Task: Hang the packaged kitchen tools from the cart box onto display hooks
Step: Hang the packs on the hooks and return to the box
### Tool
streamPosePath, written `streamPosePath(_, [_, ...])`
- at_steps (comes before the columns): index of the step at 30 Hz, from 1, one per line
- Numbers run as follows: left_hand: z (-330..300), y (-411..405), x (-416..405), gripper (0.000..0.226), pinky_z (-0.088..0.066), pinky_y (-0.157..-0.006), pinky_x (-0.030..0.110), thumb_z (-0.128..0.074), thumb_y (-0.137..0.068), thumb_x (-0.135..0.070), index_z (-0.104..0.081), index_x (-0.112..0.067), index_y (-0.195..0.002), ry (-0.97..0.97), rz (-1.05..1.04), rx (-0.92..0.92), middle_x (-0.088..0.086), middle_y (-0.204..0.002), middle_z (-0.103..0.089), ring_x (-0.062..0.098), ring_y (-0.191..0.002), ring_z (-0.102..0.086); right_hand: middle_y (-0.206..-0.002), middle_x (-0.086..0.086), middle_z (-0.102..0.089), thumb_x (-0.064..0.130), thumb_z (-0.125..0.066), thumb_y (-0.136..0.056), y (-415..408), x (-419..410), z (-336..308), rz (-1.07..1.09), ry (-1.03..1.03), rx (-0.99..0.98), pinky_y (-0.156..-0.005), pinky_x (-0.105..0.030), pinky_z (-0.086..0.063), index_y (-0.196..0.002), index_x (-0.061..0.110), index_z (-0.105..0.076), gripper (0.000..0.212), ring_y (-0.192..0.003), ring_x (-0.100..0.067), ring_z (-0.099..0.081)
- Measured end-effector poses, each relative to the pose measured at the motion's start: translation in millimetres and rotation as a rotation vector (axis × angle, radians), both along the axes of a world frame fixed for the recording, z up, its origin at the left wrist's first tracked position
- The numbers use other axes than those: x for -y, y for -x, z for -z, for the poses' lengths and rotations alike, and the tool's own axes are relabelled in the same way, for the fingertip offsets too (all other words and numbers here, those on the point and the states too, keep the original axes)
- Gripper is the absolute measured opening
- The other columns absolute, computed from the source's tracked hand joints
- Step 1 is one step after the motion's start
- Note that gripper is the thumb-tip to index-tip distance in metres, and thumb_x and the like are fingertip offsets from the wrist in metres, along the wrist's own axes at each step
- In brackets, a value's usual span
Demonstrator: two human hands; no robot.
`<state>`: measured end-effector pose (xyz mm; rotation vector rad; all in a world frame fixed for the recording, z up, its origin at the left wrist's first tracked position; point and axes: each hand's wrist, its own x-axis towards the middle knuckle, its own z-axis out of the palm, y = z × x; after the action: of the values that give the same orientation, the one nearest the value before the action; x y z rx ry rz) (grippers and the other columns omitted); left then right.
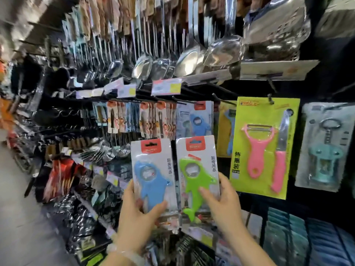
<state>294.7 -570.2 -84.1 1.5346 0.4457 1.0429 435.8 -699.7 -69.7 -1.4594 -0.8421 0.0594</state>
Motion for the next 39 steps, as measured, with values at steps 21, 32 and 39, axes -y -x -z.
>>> streamPosePath(21, [-54, -60, -180, 0.079, -0.046, -0.092, 0.026, -0.076, -0.071, -0.004, -0.034, -0.030, -0.133, -0.150, 0.363, 0.108, -0.017, -0.122, -0.050, 0.001, -0.109, -0.055, -0.106, 0.006, -0.066, 0.009, -0.062, -0.087, -3, -157, -97, 0.386, -0.198, 0.124, -0.083, -0.020, -0.052, -0.110, 0.027, -0.052, 0.031, -0.093, -0.001, -0.064])
streamPosePath(32, [-52, -65, -195, 0.085, -0.046, -0.080, 0.013, -0.077, -0.070, -0.009, -0.032, -0.028, -0.140, -0.164, 0.483, 0.117, -0.015, -0.130, -0.051, 0.004, -0.112, -0.055, -0.106, 0.006, -0.068, 0.011, -0.060, -0.089, 13, -163, -104, 0.479, -0.199, 0.052, -0.092, -0.036, -0.051, -0.106, 0.029, -0.056, 0.025, -0.099, -0.013, -0.065])
streamPosePath(39, [-53, -66, -193, 0.079, -0.045, -0.065, -0.002, -0.076, -0.069, 0.000, -0.038, -0.033, -0.130, -0.129, 0.531, 0.146, -0.023, -0.115, -0.055, -0.020, -0.094, -0.056, -0.101, 0.008, -0.070, 0.009, -0.060, -0.088, 13, -162, -112, 0.468, -0.189, 0.053, -0.087, -0.030, -0.051, -0.103, 0.029, -0.059, 0.025, -0.096, -0.010, -0.066])
